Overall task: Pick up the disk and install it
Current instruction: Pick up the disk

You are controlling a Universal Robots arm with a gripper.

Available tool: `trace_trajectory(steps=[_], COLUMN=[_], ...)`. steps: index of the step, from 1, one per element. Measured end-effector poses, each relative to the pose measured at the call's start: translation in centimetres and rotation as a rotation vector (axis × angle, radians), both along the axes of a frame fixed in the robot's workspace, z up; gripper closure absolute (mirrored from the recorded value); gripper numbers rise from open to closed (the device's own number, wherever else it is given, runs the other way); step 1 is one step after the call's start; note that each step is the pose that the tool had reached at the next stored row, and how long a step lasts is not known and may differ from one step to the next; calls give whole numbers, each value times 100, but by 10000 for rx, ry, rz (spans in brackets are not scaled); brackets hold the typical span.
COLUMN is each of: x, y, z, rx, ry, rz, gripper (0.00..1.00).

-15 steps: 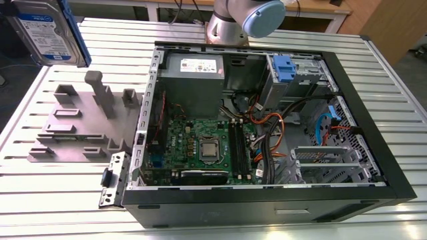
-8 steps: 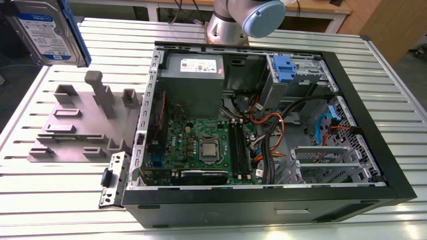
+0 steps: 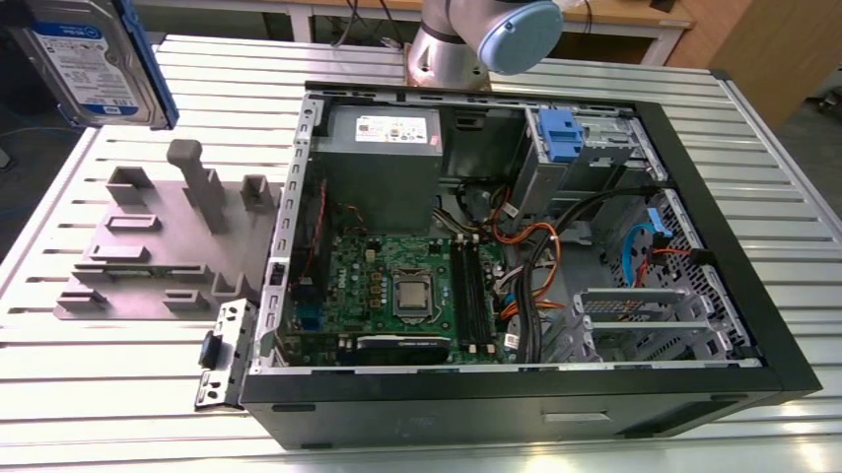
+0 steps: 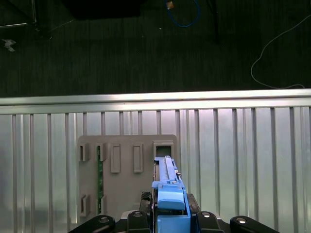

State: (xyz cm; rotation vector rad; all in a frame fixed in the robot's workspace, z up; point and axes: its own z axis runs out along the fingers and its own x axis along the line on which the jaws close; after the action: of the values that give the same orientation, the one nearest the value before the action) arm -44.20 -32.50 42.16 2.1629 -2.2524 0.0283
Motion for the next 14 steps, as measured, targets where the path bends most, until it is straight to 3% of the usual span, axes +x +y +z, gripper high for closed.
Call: trace_trajectory(steps=[14], x=[0], y=[0], z=[26], rx=[-4], ry=[-1], rz=[0], gripper=[64])
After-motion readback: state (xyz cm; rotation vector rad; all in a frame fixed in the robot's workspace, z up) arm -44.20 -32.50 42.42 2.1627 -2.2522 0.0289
